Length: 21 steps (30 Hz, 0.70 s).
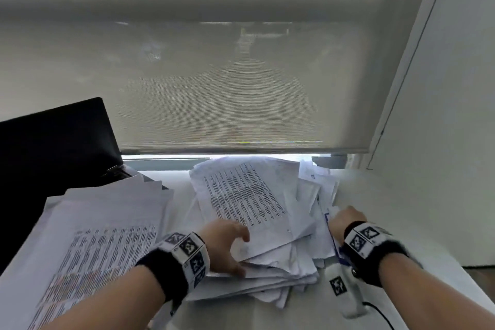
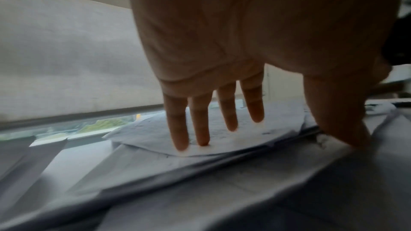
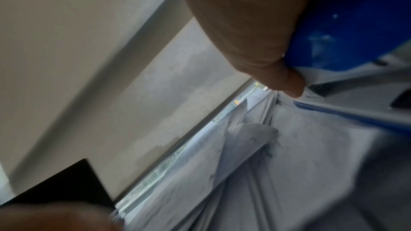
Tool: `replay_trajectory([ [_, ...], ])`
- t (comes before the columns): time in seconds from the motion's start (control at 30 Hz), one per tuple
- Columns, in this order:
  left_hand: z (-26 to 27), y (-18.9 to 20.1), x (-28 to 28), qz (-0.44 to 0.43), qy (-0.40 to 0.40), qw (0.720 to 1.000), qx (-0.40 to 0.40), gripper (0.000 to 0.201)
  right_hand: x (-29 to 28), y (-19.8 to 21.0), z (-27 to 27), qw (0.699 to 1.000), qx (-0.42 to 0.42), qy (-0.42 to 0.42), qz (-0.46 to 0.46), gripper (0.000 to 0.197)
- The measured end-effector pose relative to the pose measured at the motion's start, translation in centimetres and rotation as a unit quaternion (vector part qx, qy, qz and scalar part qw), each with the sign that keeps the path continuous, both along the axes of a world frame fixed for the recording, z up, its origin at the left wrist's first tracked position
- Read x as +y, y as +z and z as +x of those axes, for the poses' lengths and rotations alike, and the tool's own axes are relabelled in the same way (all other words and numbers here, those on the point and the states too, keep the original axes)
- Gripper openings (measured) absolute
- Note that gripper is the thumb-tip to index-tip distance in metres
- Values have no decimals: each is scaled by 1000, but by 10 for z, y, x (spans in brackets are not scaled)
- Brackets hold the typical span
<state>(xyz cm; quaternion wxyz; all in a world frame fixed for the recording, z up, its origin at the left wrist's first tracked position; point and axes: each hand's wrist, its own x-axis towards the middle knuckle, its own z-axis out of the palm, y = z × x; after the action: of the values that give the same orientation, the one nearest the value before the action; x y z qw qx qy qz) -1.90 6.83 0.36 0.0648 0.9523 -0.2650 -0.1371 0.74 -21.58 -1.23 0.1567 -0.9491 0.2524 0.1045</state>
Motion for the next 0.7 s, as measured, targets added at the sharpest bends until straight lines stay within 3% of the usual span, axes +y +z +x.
replay_trajectory([
  [0.1, 4, -3, 4, 8, -46, 999, -14, 53, -21, -31, 43, 1000, -1, 3, -10, 51],
  [0.23, 4, -6, 11, -3, -70, 997, -24, 38, -16, 5, 43, 993, -83, -71, 53, 32],
  [0.3, 4, -5, 12, -13, -62, 998, -24, 20, -22, 8, 49, 987, -112, -92, 66, 34],
  [0.37, 7, -2, 11, -22, -53, 998, -11, 15, -28, 10, 47, 988, -107, -86, 64, 39],
  [0.53, 8, 6, 19, -47, 16, 999, 8, 24, -53, 19, 11, 989, -136, -27, 53, 27],
  [0.63, -10, 14, 19, -86, 12, 996, 33, 9, -67, 15, -27, 995, -95, -2, 43, 42],
  [0.7, -29, 23, 16, -121, -5, 986, 112, 6, -70, 10, -52, 997, -64, 30, 30, 49],
])
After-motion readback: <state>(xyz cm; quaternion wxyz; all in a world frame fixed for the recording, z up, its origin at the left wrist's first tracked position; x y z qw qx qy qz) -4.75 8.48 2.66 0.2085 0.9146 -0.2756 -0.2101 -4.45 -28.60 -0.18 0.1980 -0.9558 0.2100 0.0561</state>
